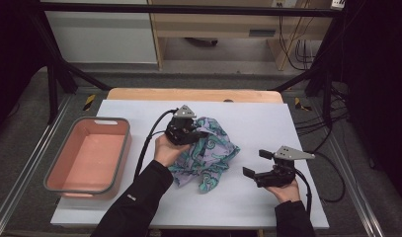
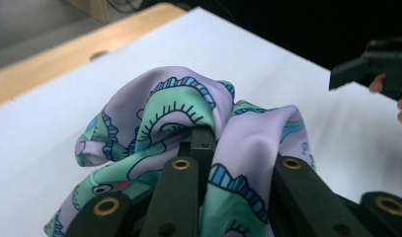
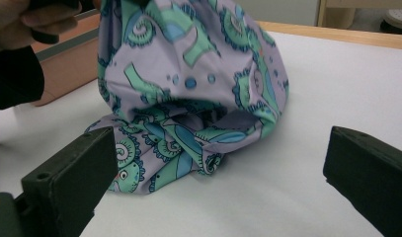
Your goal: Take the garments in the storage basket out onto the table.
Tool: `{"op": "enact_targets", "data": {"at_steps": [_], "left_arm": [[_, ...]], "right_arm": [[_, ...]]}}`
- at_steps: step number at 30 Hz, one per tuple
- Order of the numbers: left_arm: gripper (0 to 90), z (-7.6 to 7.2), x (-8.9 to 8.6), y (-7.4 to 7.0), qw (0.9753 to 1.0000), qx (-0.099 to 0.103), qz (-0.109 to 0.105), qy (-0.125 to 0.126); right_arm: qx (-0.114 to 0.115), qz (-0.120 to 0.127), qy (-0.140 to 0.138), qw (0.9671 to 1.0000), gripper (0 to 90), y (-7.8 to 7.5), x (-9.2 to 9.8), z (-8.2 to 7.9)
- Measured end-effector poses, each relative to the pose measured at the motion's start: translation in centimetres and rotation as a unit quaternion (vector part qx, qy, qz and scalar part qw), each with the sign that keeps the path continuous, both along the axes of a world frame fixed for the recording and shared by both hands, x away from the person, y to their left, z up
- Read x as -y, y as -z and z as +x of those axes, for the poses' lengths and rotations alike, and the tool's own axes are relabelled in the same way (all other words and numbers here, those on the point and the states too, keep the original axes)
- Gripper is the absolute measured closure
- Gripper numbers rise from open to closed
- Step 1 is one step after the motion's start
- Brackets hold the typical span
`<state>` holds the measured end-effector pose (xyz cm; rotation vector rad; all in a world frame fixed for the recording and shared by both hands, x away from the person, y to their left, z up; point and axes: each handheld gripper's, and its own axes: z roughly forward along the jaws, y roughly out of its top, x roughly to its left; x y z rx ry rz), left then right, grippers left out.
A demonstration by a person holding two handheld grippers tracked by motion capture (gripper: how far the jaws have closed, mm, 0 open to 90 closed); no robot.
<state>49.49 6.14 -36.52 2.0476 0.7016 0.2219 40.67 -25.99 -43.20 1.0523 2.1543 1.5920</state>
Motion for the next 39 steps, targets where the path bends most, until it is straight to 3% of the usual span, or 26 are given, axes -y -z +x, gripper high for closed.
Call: {"op": "enact_targets", "data": {"at_steps": [8,9,12,13,15,18,19,23,24,31,39], "left_arm": [[74.7,0.1,-0.5,1.6,0.9999,-0.014,0.007,-0.004],[66.2,0.2,-0.9,1.5,0.9996,-0.028,-0.004,0.002],[54.3,0.2,-1.5,1.2,0.9995,-0.029,-0.010,0.002],[54.3,0.0,-1.9,1.0,0.9997,-0.021,-0.012,-0.001],[38.0,-0.2,-2.6,0.7,0.9996,-0.019,-0.022,0.001],[31.7,-0.8,-3.9,0.3,0.9994,-0.004,-0.034,-0.004],[23.1,-1.2,-4.7,0.1,0.9993,-0.005,-0.037,-0.011],[13.2,-2.0,-5.9,-0.1,0.9994,-0.002,-0.027,-0.022],[10.9,-2.6,-6.7,-0.1,0.9992,0.007,-0.020,-0.033],[6.5,-4.2,-8.9,1.1,0.9979,0.013,-0.019,-0.060],[6.3,-6.5,-10.5,4.6,0.9976,-0.006,-0.013,-0.068]], "right_arm": [[-0.001,-0.002,-0.001,1.0000,0.8,0.1,-0.1,0.0],[0.000,-0.003,-0.001,1.0000,0.8,0.1,-0.1,0.0],[0.000,-0.004,-0.003,1.0000,0.9,0.1,-0.2,0.1],[0.000,-0.004,-0.003,1.0000,0.9,0.1,-0.2,0.1],[0.000,-0.002,-0.002,1.0000,0.9,0.1,-0.2,0.0],[0.002,-0.002,-0.002,1.0000,0.9,0.1,-0.3,0.0],[0.002,-0.003,-0.001,1.0000,0.9,0.1,-0.3,0.0],[0.005,-0.002,-0.002,1.0000,0.9,0.1,-0.5,0.0],[0.005,-0.002,-0.002,1.0000,0.9,0.0,-0.6,0.0],[0.000,-0.009,0.001,1.0000,1.1,0.0,-1.1,-0.1],[-0.005,-0.016,-0.009,0.9998,1.5,0.0,-2.4,-0.1]]}}
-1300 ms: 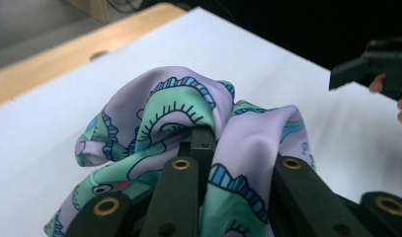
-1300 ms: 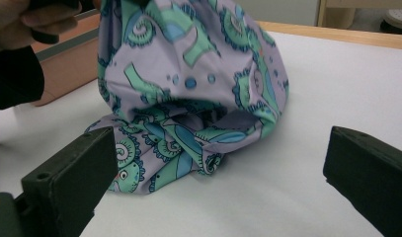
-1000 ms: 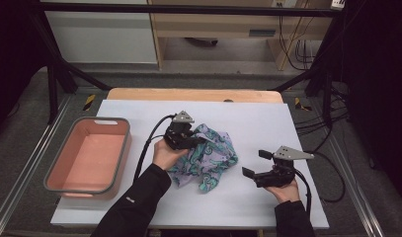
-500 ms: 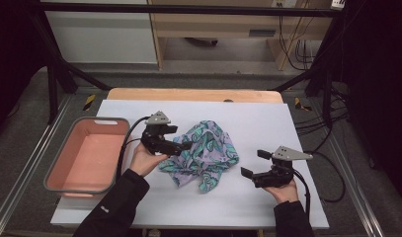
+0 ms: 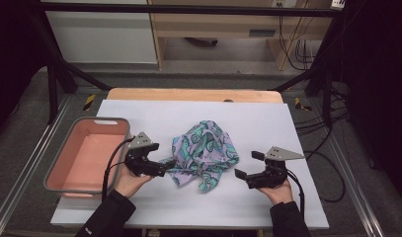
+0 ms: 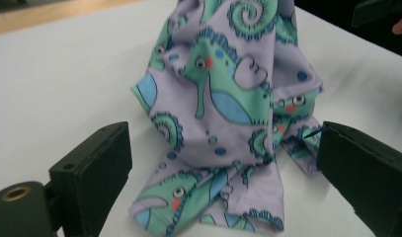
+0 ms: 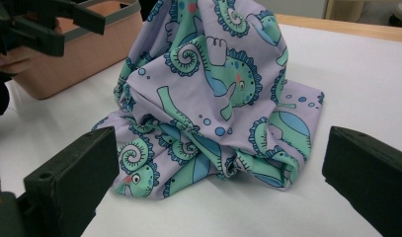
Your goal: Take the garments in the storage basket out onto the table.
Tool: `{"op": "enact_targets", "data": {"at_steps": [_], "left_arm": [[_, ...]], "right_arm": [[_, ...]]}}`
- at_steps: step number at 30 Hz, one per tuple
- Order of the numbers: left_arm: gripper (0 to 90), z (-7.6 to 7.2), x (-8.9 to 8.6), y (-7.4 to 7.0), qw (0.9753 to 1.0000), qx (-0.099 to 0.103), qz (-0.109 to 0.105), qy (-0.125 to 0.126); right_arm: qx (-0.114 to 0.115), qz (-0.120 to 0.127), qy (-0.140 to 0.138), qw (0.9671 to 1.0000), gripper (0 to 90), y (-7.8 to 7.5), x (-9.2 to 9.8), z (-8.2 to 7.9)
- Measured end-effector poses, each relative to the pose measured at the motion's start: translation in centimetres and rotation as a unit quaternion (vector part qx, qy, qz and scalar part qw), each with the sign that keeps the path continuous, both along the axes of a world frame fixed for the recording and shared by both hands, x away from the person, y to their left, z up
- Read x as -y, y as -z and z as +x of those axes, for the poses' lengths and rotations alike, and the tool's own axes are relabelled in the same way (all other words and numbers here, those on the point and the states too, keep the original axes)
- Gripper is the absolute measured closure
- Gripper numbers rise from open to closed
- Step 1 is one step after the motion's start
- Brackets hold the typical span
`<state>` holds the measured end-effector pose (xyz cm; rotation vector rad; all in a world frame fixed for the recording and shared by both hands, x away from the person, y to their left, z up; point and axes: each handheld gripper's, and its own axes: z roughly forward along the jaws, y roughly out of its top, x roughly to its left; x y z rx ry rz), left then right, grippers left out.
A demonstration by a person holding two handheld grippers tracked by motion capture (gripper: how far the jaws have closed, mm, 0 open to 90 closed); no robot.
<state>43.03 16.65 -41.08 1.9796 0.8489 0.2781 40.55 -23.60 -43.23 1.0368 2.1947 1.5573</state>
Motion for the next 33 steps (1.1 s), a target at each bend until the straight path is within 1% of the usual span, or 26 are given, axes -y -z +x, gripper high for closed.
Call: {"op": "enact_targets", "data": {"at_steps": [2,3,4,6,7,8,9,10,11,12,13,14,15,16,17,18,19,20,21,22,24,25,26,29,30,33], "left_arm": [[6.4,-0.4,-0.1,0.7,1.0000,-0.002,0.004,0.000],[6.6,-0.4,-0.1,0.7,1.0000,-0.002,0.004,0.000],[6.6,-0.6,-0.1,1.0,1.0000,-0.003,0.005,-0.001],[7.6,-1.1,-0.2,1.7,1.0000,-0.003,-0.002,0.000],[11.2,-1.3,-0.1,2.4,0.9999,-0.012,0.001,0.007],[12.4,-1.4,0.0,2.6,0.9998,-0.016,0.006,0.008],[13.3,-1.4,0.0,2.6,0.9998,-0.016,0.006,0.008],[15.4,-1.5,0.3,3.1,0.9997,-0.021,0.009,0.012],[17.5,-1.5,0.3,3.1,0.9997,-0.021,0.009,0.012],[17.5,-1.6,0.4,3.3,0.9995,-0.025,0.008,0.015],[18.7,-1.6,0.6,3.5,0.9994,-0.025,0.012,0.018],[22.5,-1.8,1.0,3.7,0.9992,-0.025,0.022,0.021],[24.0,-1.8,1.0,3.7,0.9992,-0.025,0.022,0.021],[26.3,-1.8,1.2,3.8,0.9992,-0.026,0.022,0.022],[29.4,-2.0,1.5,4.0,0.9989,-0.029,0.022,0.028],[31.2,-2.1,1.7,4.2,0.9988,-0.030,0.028,0.029],[32.7,-2.1,1.7,4.2,0.9988,-0.030,0.028,0.029],[34.3,-2.2,2.2,4.5,0.9983,-0.030,0.037,0.032],[36.0,-2.2,2.2,4.5,0.9983,-0.030,0.037,0.032],[37.5,-2.2,2.6,4.9,0.9978,-0.036,0.045,0.034],[40.4,-2.3,2.8,5.1,0.9975,-0.037,0.050,0.033],[40.4,-2.3,3.0,5.2,0.9973,-0.038,0.054,0.032],[44.6,-2.3,3.2,5.6,0.9971,-0.039,0.059,0.030],[47.0,-2.3,3.5,5.9,0.9967,-0.045,0.062,0.025],[50.6,-2.3,3.7,6.1,0.9965,-0.052,0.062,0.023],[54.2,-2.2,3.8,6.3,0.9961,-0.055,0.067,0.021]], "right_arm": [[-0.002,-0.003,-0.002,1.0000,1.9,0.1,-0.3,0.0],[-0.002,-0.003,-0.002,1.0000,1.9,0.1,-0.3,0.0],[-0.003,-0.004,-0.002,1.0000,2.0,0.1,-0.5,0.0],[-0.008,-0.005,-0.006,0.9999,2.2,0.3,-1.0,0.0],[-0.013,-0.009,-0.010,0.9998,2.5,0.4,-1.5,0.1],[-0.013,-0.010,-0.012,0.9998,2.7,0.5,-1.8,0.1],[-0.013,-0.010,-0.012,0.9998,2.7,0.5,-1.8,0.1],[-0.017,-0.012,-0.016,0.9997,3.3,0.7,-2.4,0.0],[-0.017,-0.012,-0.016,0.9997,3.3,0.7,-2.4,0.0],[-0.018,-0.014,-0.019,0.9996,3.4,0.8,-2.8,0.0],[-0.021,-0.016,-0.022,0.9994,3.5,0.9,-3.2,0.0],[-0.025,-0.023,-0.028,0.9990,3.8,1.1,-3.9,0.0],[-0.025,-0.023,-0.028,0.9990,3.8,1.1,-3.9,0.0],[-0.031,-0.028,-0.033,0.9986,4.2,1.4,-4.6,-0.1],[-0.031,-0.032,-0.034,0.9984,4.5,1.5,-4.9,-0.1],[-0.033,-0.035,-0.036,0.9982,4.6,1.7,-5.2,-0.1],[-0.033,-0.035,-0.036,0.9982,4.6,1.7,-5.2,-0.1],[-0.037,-0.040,-0.036,0.9979,5.3,1.9,-5.8,-0.1],[-0.037,-0.040,-0.036,0.9979,5.3,1.9,-5.8,-0.1],[-0.042,-0.042,-0.037,0.9976,5.9,2.1,-6.3,-0.1],[-0.043,-0.041,-0.038,0.9975,6.0,2.2,-6.6,-0.1],[-0.044,-0.044,-0.038,0.9974,6.0,2.4,-6.9,-0.2],[-0.046,-0.049,-0.042,0.9968,6.3,2.7,-7.4,-0.2],[-0.051,-0.056,-0.043,0.9962,6.9,2.9,-7.9,-0.2],[-0.055,-0.059,-0.041,0.9959,7.5,3.2,-8.4,-0.2],[-0.057,-0.062,-0.040,0.9956,8.2,3.5,-8.8,-0.3]]}}
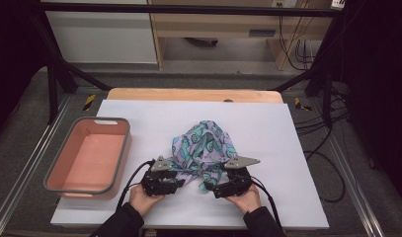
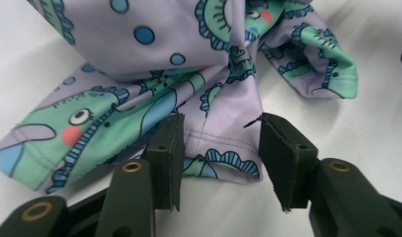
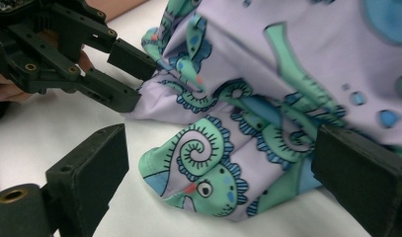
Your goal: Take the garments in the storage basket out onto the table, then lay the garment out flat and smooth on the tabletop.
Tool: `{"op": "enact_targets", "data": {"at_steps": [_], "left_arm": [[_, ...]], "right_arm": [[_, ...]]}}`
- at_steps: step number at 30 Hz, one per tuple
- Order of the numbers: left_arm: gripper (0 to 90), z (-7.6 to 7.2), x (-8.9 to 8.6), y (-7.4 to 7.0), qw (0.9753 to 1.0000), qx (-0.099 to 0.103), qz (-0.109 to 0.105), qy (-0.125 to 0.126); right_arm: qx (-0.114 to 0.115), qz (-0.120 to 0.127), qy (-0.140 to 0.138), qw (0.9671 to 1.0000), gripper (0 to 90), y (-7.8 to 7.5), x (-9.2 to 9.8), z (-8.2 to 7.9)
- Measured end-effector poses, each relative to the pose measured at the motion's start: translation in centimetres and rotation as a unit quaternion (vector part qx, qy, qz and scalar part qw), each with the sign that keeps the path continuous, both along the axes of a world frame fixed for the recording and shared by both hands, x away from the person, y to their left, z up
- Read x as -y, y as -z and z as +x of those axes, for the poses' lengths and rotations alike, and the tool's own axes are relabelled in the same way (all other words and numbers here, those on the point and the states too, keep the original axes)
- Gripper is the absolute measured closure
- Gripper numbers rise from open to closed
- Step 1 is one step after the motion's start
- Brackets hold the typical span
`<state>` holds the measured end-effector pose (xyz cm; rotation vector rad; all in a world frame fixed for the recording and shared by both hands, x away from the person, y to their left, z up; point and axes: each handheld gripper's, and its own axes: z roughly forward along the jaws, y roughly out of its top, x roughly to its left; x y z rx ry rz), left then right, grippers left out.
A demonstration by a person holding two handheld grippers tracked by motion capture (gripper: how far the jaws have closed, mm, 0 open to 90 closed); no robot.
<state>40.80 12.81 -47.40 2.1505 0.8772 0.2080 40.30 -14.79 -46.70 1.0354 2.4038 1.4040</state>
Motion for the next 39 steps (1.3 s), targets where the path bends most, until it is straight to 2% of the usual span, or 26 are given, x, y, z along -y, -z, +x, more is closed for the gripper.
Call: {"op": "enact_targets", "data": {"at_steps": [3,10,14,16,17,21,23,27,32,34,35,38,39], "left_arm": [[56.5,0.0,0.1,0.1,1.0000,0.000,0.004,-0.005],[65.9,0.2,0.0,0.2,0.9998,-0.006,0.011,-0.015],[74.8,0.2,0.0,0.1,0.9996,-0.004,0.020,-0.017],[76.8,0.2,0.0,0.1,0.9996,-0.003,0.022,-0.016],[80.3,0.2,-0.1,0.0,0.9996,-0.004,0.022,-0.017],[83.6,0.3,-0.2,-0.1,0.9996,-0.005,0.022,-0.013],[84.4,0.2,-0.2,-0.3,0.9997,-0.001,0.020,-0.011],[84.6,0.0,-0.3,-1.0,0.9999,0.009,0.014,-0.001],[84.8,-0.2,-0.7,-1.7,0.9999,0.010,-0.001,0.004],[84.8,-0.3,-0.7,-1.8,0.9999,0.012,-0.003,0.006],[84.8,-0.4,-0.7,-2.1,0.9998,0.013,-0.008,0.011],[84.9,-0.6,-0.7,-2.3,0.9997,0.015,-0.010,0.017],[84.9,-0.7,-0.6,-2.4,0.9996,0.015,-0.010,0.020]], "right_arm": [[-0.011,-0.014,-0.001,0.9998,12.2,0.4,-0.9,-0.1],[-0.011,-0.036,0.007,0.9993,21.3,0.9,-1.6,-0.1],[-0.012,-0.043,0.009,0.9990,36.0,1.1,-1.7,-0.1],[-0.009,-0.046,0.010,0.9988,38.9,1.1,-1.8,-0.2],[-0.007,-0.052,0.009,0.9986,49.1,1.1,-1.7,-0.2],[-0.004,-0.060,0.003,0.9982,71.9,0.9,-1.3,-0.1],[-0.002,-0.065,0.003,0.9979,78.7,0.6,-0.9,-0.2],[-0.002,-0.058,0.008,0.9983,82.1,-0.2,0.6,-0.1],[0.018,-0.047,0.034,0.9981,82.6,-2.1,3.3,-0.2],[0.024,-0.051,0.041,0.9976,82.7,-2.4,3.8,-0.3],[0.030,-0.055,0.049,0.9968,83.0,-2.8,4.8,-0.3],[0.029,-0.054,0.056,0.9966,83.4,-2.9,5.7,-0.2],[0.024,-0.064,0.063,0.9956,86.2,-2.7,6.4,-0.1]]}}
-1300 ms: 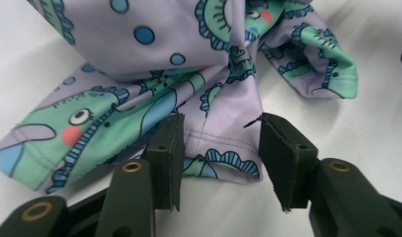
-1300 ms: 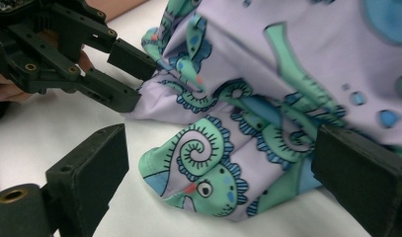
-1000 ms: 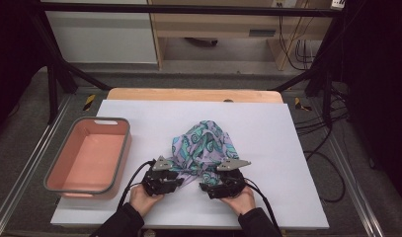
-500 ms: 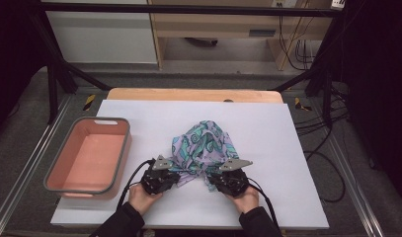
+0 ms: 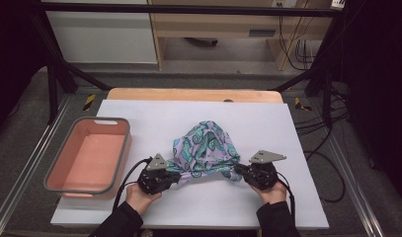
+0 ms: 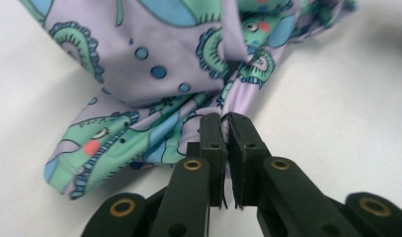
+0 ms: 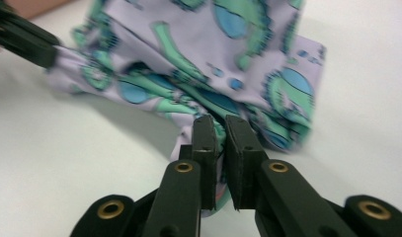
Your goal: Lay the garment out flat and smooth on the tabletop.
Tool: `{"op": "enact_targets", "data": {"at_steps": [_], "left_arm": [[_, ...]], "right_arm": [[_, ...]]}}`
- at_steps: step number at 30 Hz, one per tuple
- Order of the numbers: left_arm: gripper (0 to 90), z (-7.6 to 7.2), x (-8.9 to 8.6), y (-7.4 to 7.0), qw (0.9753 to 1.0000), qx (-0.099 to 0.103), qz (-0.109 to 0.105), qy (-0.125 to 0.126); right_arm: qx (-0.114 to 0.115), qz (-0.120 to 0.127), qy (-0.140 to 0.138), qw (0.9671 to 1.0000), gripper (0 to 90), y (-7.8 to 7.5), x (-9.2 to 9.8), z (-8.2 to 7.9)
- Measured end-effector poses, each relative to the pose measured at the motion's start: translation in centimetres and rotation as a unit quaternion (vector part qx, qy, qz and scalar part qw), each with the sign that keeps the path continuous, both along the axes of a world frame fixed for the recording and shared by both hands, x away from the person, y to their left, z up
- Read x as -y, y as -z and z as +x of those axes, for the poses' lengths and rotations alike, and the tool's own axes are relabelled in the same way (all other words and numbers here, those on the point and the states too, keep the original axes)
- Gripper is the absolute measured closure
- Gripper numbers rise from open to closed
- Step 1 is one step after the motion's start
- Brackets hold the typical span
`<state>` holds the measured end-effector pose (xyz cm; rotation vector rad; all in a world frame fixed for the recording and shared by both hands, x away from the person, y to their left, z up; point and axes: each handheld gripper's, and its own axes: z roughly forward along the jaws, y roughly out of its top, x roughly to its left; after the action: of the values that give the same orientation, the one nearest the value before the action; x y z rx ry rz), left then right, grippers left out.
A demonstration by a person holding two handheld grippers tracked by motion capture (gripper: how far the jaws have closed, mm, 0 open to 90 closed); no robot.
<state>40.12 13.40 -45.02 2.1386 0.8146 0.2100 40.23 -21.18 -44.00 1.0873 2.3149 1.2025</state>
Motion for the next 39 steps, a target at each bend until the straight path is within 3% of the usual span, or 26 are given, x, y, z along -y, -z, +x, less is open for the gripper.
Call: {"op": "enact_targets", "data": {"at_steps": [4,6,8,9,10,11,15,16,17,19,21,22,23,26,33,39], "left_arm": [[84.9,-0.1,0.3,0.1,0.9999,-0.001,0.008,0.006],[84.9,-0.2,0.3,0.2,0.9999,-0.003,0.011,0.006],[84.9,-0.2,0.3,0.2,0.9999,-0.003,0.013,0.008],[84.9,-0.2,0.3,0.2,0.9999,-0.003,0.013,0.008],[84.9,-0.2,0.3,0.2,0.9998,-0.003,0.015,0.009],[84.9,-0.3,0.4,0.4,0.9998,-0.005,0.016,0.010],[84.9,-0.4,0.8,0.7,0.9994,-0.009,0.027,0.018],[84.8,-0.4,0.8,0.7,0.9994,-0.009,0.027,0.018],[84.9,-0.5,0.8,0.7,0.9994,-0.007,0.029,0.020],[84.9,-0.5,0.6,0.4,0.9995,-0.005,0.026,0.019],[85.0,-0.6,0.3,0.2,0.9996,-0.003,0.022,0.016],[85.0,-0.6,0.3,0.2,0.9996,-0.003,0.022,0.016],[85.0,-0.7,-0.2,0.0,0.9997,-0.002,0.021,0.014],[85.0,-0.8,-0.7,-0.1,0.9997,-0.002,0.020,0.013],[85.0,-1.3,-1.8,-0.3,0.9997,0.000,0.024,0.011],[85.1,-1.8,-2.8,-0.3,0.9995,-0.002,0.032,0.009]], "right_arm": [[-0.017,-0.005,0.002,0.9998,84.5,0.8,0.4,0.3],[-0.013,0.012,-0.005,0.9998,74.6,0.7,0.0,0.3],[0.006,0.029,-0.016,0.9994,62.8,0.2,-0.9,0.1],[0.006,0.029,-0.016,0.9994,62.8,0.2,-0.9,0.1],[0.014,0.037,-0.019,0.9991,57.4,-0.1,-1.4,0.1],[0.028,0.042,-0.028,0.9983,42.1,-0.4,-2.8,0.1],[0.032,0.041,-0.045,0.9977,37.4,-0.3,-5.9,0.9],[0.032,0.041,-0.045,0.9977,37.4,-0.3,-5.9,0.9],[0.033,0.026,-0.052,0.9978,41.9,-0.1,-7.3,1.6],[0.042,0.002,-0.051,0.9978,58.6,0.0,-8.2,2.1],[0.038,-0.003,-0.051,0.9979,77.1,-0.1,-8.4,2.6],[0.038,-0.003,-0.051,0.9979,77.1,-0.1,-8.4,2.6],[0.049,-0.003,-0.038,0.9980,85.7,-0.5,-8.0,2.5],[0.065,0.004,-0.024,0.9976,87.6,-1.3,-7.0,2.3],[0.112,0.016,0.042,0.9927,88.1,-5.6,-0.9,0.8],[0.116,0.013,0.085,0.9896,88.1,-6.4,3.1,-0.2]]}}
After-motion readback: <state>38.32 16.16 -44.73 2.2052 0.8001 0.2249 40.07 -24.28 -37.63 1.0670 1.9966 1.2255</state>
